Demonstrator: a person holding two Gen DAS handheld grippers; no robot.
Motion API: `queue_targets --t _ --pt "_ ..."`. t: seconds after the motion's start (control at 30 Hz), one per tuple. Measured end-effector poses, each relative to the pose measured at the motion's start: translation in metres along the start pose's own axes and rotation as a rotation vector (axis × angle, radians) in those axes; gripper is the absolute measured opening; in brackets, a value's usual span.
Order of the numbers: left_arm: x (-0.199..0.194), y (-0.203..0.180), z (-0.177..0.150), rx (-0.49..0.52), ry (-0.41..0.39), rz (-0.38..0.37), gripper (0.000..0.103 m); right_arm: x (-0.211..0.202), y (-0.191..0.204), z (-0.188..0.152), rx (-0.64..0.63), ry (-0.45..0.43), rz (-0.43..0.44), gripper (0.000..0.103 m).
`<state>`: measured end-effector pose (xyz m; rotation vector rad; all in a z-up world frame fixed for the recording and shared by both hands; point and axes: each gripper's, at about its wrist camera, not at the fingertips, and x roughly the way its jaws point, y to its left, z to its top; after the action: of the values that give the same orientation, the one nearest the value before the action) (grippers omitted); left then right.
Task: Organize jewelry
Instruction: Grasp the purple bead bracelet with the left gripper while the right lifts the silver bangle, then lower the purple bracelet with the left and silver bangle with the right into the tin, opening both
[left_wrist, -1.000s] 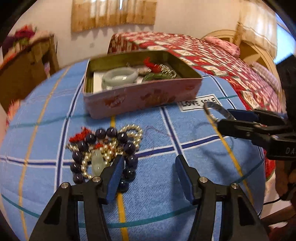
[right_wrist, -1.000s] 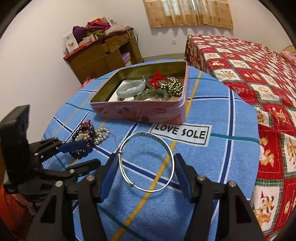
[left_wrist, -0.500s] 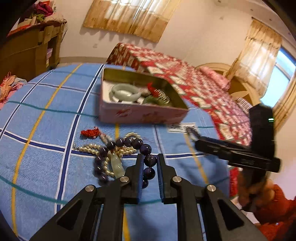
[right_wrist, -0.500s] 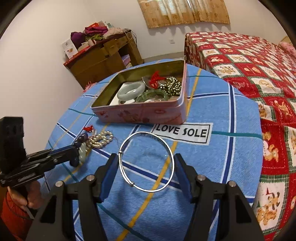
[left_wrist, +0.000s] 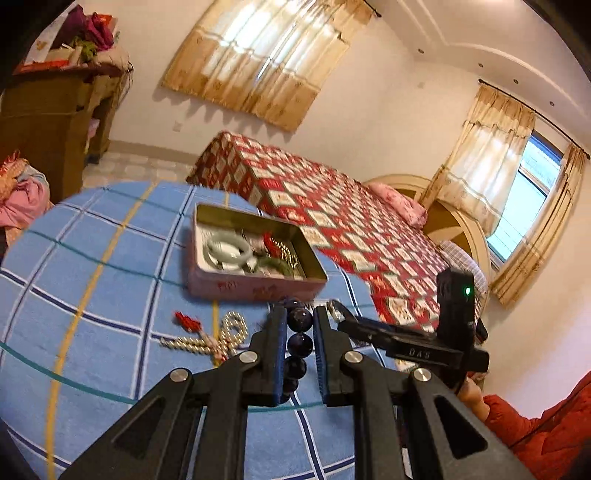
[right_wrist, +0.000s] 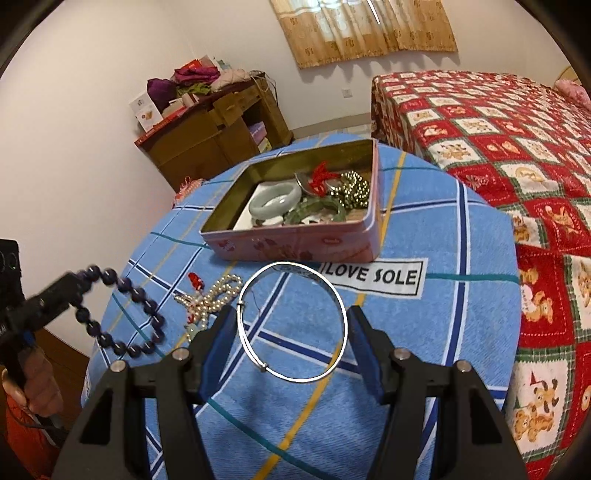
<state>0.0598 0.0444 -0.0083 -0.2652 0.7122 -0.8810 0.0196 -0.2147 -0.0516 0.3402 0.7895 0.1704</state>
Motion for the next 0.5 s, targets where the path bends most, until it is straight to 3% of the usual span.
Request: queue_targets --t 0.27,0.5 --pt "-0.003 0.007 0.024 0.028 -0.051 0.065 0.013 -0.005 0.003 0.017 -0.02 -0.033 0.01 0.064" --pt "0.032 -0.004 0.056 0.098 -0.058 0.061 0.013 -0.006 0.012 0.066 -0.084 -0.13 -0.017 0.064"
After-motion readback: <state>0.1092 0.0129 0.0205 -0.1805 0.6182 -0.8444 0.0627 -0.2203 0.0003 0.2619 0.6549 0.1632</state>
